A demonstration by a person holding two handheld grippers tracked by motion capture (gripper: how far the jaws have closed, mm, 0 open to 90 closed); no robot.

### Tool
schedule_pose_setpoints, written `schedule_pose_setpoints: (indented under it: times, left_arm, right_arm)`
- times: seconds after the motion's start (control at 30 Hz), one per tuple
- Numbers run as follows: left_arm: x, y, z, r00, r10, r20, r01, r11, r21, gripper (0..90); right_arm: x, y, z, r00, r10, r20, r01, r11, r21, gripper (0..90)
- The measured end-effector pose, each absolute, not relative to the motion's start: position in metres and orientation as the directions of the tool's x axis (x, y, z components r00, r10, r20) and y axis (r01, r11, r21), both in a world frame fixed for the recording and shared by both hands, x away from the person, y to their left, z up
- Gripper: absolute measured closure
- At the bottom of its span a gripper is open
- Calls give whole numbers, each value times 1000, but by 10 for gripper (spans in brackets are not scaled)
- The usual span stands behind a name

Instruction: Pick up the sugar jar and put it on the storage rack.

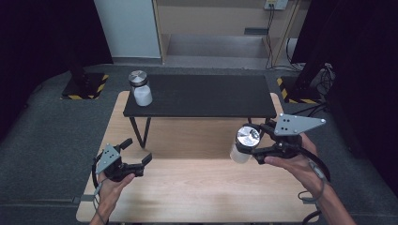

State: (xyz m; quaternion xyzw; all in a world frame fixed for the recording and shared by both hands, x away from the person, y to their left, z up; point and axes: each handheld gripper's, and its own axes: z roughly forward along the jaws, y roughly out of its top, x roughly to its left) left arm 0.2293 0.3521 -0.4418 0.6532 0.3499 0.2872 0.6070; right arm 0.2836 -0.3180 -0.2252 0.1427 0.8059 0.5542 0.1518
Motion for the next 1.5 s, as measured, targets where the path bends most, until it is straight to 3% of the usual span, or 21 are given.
schedule_pose_setpoints:
  times: [0.67,1.5]
  left_arm:
    - [230,353,-442,592,804,-52,111,-18,994,11]
    - [230,354,-442,595,802,-55,112,-15,994,12]
  right_arm:
    - [300,-287,-197,-848,528,-46,141,308,941,349]
    - [321,-265,-158,-616,786,-49,243,249,937,350]
